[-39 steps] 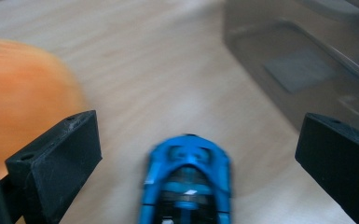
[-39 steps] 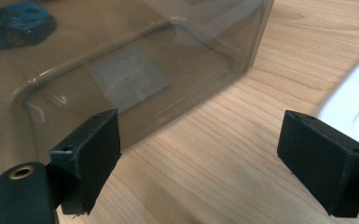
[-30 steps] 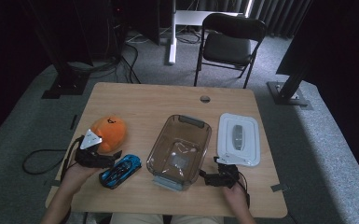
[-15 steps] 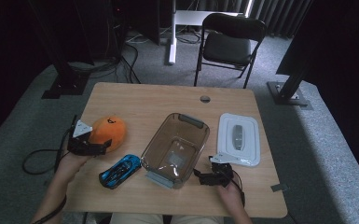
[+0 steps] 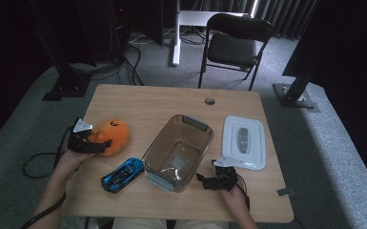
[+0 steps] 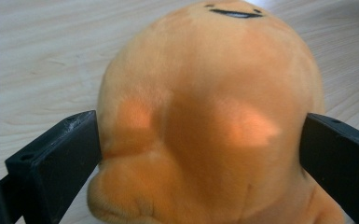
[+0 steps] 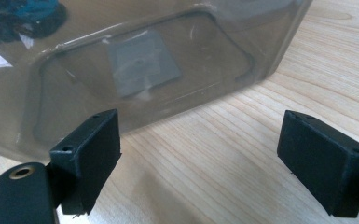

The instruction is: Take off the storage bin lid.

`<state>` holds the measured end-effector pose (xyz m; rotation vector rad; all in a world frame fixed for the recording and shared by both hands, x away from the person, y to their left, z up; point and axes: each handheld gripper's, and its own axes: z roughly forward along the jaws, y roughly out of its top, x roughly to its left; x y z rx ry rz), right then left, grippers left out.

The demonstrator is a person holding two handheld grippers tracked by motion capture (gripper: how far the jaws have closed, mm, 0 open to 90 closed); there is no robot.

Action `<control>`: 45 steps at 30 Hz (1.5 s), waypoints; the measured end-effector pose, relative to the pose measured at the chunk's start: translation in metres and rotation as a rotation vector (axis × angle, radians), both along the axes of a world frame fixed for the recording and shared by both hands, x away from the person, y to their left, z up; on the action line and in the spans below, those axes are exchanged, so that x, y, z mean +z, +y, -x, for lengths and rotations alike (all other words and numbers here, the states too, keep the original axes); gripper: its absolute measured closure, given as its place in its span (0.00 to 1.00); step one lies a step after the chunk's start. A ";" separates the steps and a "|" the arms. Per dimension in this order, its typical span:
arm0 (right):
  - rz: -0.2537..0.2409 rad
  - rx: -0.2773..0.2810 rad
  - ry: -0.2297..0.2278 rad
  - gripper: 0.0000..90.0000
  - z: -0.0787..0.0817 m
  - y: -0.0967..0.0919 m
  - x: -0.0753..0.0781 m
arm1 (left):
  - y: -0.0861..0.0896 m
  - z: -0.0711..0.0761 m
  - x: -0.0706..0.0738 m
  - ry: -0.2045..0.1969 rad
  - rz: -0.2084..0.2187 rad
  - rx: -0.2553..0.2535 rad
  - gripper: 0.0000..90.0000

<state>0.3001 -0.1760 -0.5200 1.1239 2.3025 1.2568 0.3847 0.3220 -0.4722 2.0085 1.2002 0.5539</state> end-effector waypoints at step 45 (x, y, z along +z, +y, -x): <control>0.140 0.010 0.046 0.15 0.030 -0.073 -0.007 | -0.007 -0.005 -0.010 0.066 -0.075 -0.017 0.34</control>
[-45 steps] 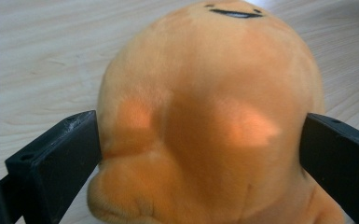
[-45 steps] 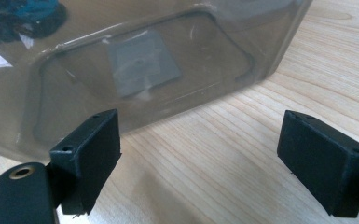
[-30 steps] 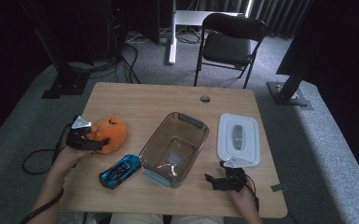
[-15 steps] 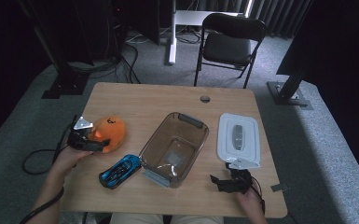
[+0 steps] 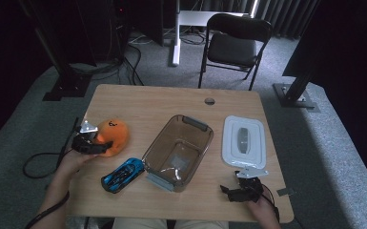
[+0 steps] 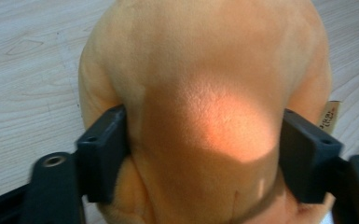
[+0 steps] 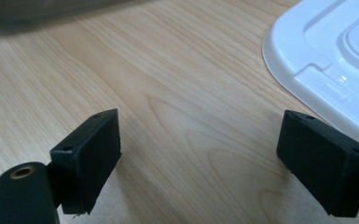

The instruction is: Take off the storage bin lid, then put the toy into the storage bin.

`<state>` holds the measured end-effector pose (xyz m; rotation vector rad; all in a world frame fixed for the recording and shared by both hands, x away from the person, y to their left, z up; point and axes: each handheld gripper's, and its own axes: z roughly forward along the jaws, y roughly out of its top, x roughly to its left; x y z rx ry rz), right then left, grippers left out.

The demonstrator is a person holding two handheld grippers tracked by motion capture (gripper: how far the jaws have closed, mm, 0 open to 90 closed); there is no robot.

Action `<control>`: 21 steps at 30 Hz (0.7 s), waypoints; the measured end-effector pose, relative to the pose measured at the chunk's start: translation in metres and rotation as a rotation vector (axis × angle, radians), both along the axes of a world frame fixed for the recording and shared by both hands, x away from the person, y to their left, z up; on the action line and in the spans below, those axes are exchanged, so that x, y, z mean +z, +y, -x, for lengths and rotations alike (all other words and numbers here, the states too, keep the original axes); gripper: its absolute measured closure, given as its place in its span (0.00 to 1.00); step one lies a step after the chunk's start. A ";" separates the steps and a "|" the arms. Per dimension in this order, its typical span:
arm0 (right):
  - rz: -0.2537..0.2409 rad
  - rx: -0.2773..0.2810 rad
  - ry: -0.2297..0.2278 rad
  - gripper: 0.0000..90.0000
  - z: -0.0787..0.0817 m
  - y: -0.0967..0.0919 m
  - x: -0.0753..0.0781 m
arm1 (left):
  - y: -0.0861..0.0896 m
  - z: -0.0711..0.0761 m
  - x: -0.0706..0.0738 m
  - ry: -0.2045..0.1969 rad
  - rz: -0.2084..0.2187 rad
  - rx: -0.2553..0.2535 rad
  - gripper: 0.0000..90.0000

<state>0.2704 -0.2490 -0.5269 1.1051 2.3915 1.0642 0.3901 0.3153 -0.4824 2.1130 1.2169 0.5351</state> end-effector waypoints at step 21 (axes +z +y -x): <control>0.032 0.012 -0.014 0.14 0.002 0.000 -0.001 | 0.000 0.011 0.024 -0.054 0.053 0.040 0.72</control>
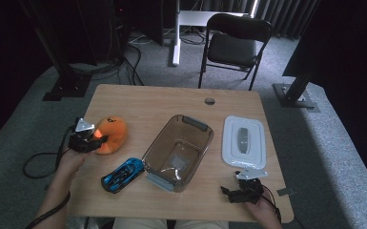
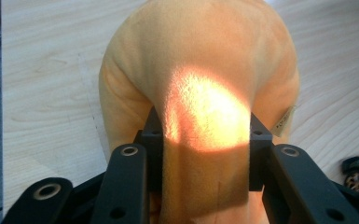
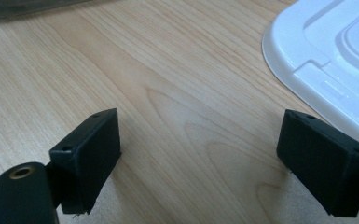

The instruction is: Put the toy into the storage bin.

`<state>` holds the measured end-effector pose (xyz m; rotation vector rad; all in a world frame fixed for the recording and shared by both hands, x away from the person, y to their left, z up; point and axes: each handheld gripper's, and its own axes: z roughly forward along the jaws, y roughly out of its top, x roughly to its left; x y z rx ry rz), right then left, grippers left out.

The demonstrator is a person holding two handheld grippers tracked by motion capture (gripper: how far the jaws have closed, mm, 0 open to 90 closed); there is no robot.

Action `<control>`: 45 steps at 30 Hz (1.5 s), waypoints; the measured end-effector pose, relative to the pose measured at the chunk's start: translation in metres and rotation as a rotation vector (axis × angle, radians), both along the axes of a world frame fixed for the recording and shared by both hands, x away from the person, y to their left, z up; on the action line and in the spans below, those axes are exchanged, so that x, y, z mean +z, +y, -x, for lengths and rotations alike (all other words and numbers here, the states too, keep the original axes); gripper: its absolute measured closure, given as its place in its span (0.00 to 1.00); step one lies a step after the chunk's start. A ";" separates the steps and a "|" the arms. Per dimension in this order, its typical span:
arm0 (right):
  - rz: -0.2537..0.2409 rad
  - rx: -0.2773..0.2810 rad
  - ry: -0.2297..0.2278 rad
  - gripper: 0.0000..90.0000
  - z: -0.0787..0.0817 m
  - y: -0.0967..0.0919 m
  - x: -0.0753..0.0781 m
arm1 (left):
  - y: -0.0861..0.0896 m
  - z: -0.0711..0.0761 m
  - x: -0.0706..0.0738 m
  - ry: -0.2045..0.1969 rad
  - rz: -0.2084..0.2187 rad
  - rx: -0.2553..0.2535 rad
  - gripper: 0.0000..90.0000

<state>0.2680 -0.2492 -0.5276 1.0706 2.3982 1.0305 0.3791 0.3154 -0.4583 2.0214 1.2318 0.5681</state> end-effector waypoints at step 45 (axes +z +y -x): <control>-0.001 -0.007 0.000 0.15 0.000 0.000 0.000 | -0.123 -0.007 0.118 -0.157 0.103 -0.401 0.73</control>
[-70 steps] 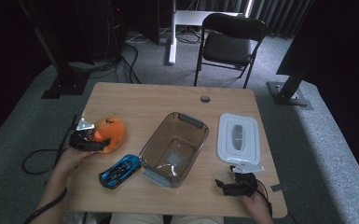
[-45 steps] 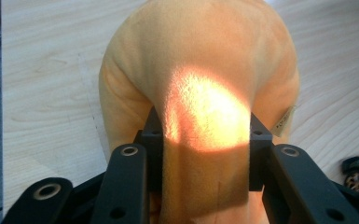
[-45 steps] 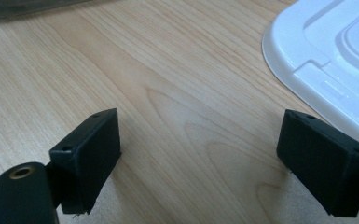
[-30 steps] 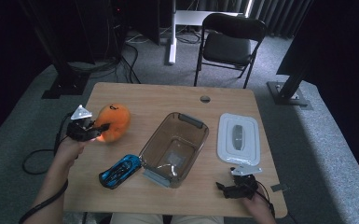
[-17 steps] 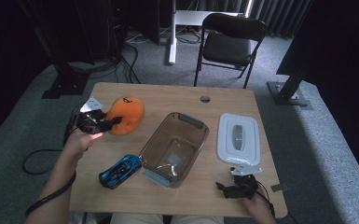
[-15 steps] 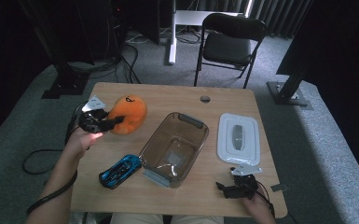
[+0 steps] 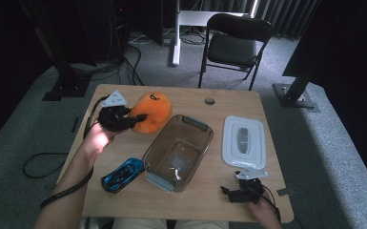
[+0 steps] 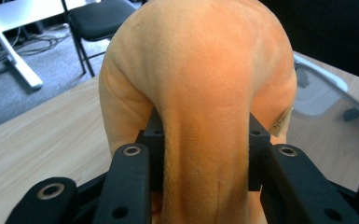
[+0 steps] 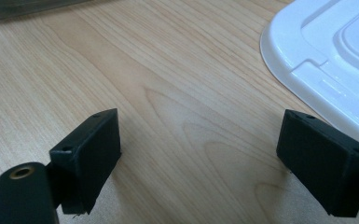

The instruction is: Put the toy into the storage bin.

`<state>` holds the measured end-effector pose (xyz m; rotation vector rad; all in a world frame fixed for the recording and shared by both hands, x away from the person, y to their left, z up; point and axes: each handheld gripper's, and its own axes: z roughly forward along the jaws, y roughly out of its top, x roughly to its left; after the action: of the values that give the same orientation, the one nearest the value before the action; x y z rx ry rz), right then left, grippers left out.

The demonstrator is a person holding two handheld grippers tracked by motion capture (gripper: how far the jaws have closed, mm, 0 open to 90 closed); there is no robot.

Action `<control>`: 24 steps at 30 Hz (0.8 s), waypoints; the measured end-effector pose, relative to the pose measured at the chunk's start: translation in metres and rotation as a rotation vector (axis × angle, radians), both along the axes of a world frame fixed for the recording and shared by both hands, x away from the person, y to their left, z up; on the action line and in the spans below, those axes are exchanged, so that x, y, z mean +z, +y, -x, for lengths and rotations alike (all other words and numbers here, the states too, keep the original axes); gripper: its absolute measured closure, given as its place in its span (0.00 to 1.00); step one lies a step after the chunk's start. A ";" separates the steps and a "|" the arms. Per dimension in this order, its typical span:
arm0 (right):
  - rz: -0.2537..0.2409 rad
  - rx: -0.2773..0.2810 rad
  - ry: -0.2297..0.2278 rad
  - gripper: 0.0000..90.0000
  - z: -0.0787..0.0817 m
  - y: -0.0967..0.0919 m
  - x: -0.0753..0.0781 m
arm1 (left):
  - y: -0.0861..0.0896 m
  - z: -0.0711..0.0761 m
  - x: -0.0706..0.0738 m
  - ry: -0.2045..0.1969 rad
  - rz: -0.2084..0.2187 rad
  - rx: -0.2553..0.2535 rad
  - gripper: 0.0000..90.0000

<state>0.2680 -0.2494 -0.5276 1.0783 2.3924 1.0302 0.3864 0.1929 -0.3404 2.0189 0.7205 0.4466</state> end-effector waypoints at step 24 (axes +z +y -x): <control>0.000 0.000 -0.001 0.15 0.000 0.000 0.000 | -0.073 -0.013 -0.012 0.054 -0.056 -0.133 0.72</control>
<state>0.2680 -0.2495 -0.5276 1.0777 2.3921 1.0309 0.3997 0.1198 -0.3520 2.1236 0.6072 0.3389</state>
